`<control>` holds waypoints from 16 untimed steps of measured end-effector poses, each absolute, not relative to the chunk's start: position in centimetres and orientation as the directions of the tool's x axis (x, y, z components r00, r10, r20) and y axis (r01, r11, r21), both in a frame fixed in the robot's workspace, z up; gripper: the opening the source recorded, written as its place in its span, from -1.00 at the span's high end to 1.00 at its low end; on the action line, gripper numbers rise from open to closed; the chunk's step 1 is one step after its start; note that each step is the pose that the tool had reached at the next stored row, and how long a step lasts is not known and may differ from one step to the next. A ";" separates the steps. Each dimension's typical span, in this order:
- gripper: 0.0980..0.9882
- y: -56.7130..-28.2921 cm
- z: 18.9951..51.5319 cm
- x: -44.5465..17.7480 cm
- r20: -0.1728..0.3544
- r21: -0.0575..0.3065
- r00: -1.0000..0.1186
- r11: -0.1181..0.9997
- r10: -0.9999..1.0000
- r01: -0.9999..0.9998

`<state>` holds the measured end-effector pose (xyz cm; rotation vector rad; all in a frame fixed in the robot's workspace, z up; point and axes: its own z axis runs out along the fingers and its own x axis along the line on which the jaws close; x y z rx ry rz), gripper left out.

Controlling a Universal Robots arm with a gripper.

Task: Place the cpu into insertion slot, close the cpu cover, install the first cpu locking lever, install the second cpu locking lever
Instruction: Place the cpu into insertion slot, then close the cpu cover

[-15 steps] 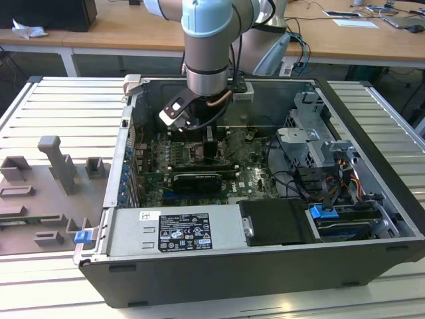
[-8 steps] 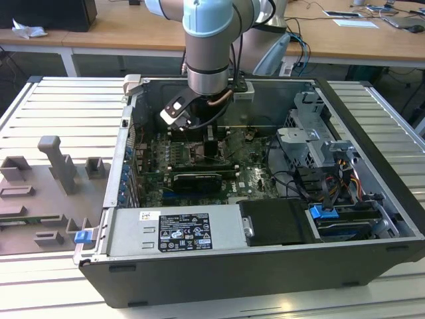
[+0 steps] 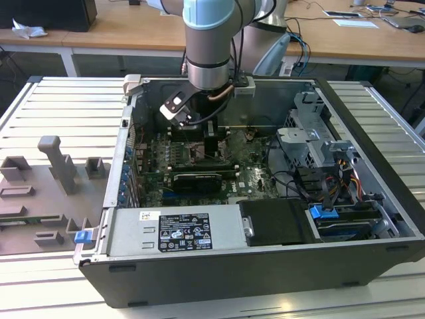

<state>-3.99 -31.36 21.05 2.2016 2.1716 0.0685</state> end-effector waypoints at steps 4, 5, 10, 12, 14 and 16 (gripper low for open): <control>0.02 -31.4 21.6 -4.0 -0.007 0.066 0.014 -0.013 1.000 0.998; 0.16 -31.4 21.7 -4.0 -0.008 0.066 0.014 -0.013 1.000 0.998; 0.98 -31.4 22.0 -4.0 -0.012 0.065 0.014 -0.013 1.000 0.998; 0.98 -31.4 22.1 -4.0 -0.012 0.066 0.014 -0.013 1.000 0.998; 0.98 -31.4 22.2 -4.0 -0.012 0.066 0.014 -0.013 1.000 0.998; 0.98 -31.4 22.4 -4.0 -0.012 0.066 0.014 -0.013 1.000 0.998</control>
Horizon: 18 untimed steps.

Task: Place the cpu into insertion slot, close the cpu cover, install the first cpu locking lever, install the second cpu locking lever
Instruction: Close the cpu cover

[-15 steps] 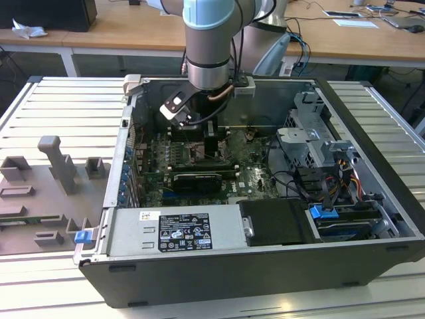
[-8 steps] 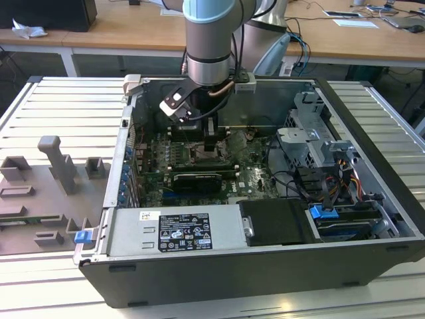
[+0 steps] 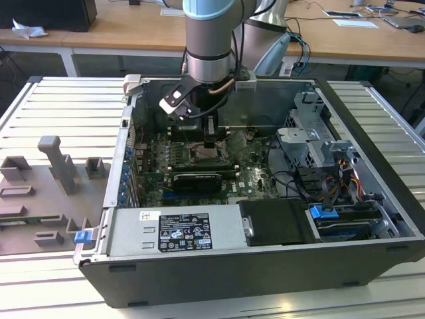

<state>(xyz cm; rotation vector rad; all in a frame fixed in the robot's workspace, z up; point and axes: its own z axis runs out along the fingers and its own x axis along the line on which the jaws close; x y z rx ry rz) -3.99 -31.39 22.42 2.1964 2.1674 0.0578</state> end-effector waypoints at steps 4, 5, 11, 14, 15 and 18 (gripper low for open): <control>0.98 -31.4 22.7 -3.7 -0.013 0.062 0.014 -0.013 1.000 0.998; 0.98 -31.4 22.7 -3.6 -0.013 0.061 0.014 -0.013 1.000 0.998; 0.98 -31.4 24.0 -3.6 -0.012 0.057 0.014 -0.013 1.000 0.998; 0.98 -31.4 24.0 -3.2 -0.013 0.057 0.014 -0.013 1.000 0.998; 0.98 -31.4 24.0 -2.9 -0.013 0.057 0.014 -0.013 1.000 0.998; 0.98 -31.4 25.0 -2.4 -0.013 0.057 0.014 -0.013 1.000 0.998</control>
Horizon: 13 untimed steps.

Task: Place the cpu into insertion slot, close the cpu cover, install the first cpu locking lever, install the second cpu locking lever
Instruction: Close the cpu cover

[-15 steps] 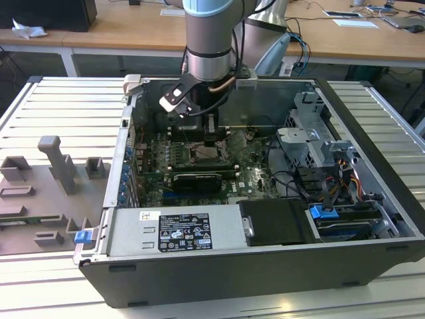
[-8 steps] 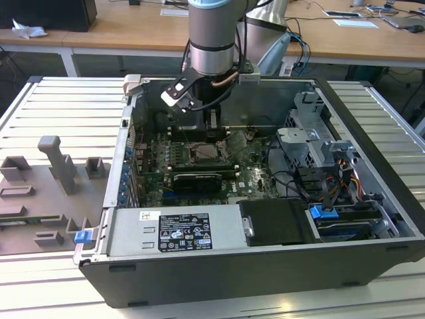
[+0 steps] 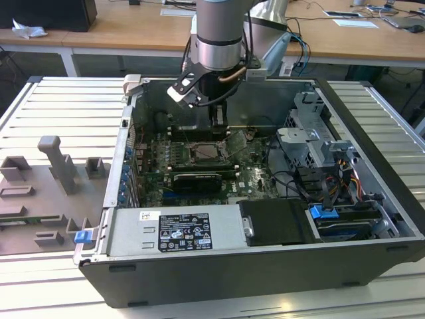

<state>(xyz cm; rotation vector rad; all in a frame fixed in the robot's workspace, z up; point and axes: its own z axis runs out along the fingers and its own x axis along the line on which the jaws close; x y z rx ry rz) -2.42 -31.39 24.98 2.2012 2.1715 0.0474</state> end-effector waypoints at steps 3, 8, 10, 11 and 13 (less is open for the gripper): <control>0.98 -31.4 26.4 -2.4 -0.013 0.057 0.014 -0.013 1.000 0.998; 0.98 -31.4 27.1 -1.7 -0.013 0.056 0.014 -0.013 1.000 0.998; 0.98 -31.4 27.1 -0.7 -0.017 0.056 0.014 -0.013 1.000 0.998; 0.98 -31.4 27.1 -0.5 -0.017 0.056 0.014 -0.013 1.000 0.998; 0.98 -31.4 27.1 -0.2 -0.017 0.056 0.014 -0.013 1.000 0.998</control>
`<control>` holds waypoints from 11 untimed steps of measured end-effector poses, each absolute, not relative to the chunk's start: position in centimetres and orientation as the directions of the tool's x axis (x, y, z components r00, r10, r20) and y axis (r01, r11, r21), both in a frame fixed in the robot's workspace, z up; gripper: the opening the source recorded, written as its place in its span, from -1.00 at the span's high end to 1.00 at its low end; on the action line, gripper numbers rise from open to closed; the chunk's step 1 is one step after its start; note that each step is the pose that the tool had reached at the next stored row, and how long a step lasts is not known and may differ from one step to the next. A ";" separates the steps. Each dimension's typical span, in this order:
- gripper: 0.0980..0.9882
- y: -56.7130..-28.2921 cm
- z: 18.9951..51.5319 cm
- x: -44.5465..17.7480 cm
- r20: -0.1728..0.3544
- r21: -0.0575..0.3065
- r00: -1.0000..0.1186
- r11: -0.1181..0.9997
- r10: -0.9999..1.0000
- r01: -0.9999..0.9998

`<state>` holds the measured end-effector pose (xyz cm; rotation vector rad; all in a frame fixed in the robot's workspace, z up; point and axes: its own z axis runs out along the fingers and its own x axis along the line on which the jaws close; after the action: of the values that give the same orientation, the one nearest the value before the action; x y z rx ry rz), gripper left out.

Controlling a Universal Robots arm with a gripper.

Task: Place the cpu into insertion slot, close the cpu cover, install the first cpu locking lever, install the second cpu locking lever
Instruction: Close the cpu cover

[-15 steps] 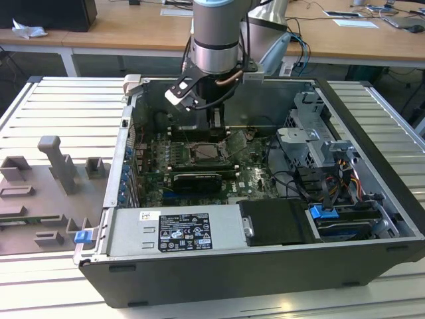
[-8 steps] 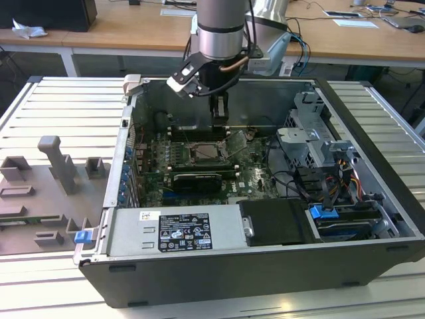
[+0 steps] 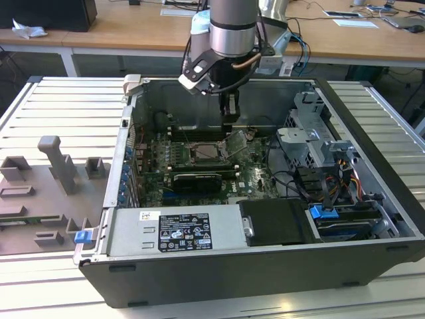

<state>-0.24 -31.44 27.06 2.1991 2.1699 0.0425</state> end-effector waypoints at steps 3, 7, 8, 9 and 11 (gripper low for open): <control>0.98 -31.5 26.9 0.2 -0.017 0.056 0.014 -0.013 1.000 0.998; 0.98 -31.5 26.9 0.8 -0.017 0.056 0.014 -0.013 1.000 0.998; 0.98 -31.4 26.8 1.0 -0.017 0.056 0.014 -0.013 1.000 0.998; 0.98 -31.5 26.8 1.2 -0.018 0.056 0.014 -0.013 1.000 0.998; 0.98 -31.4 26.8 1.7 -0.018 0.056 0.012 -0.011 1.000 0.998</control>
<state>1.70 -31.45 26.78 2.1972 2.1712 0.0415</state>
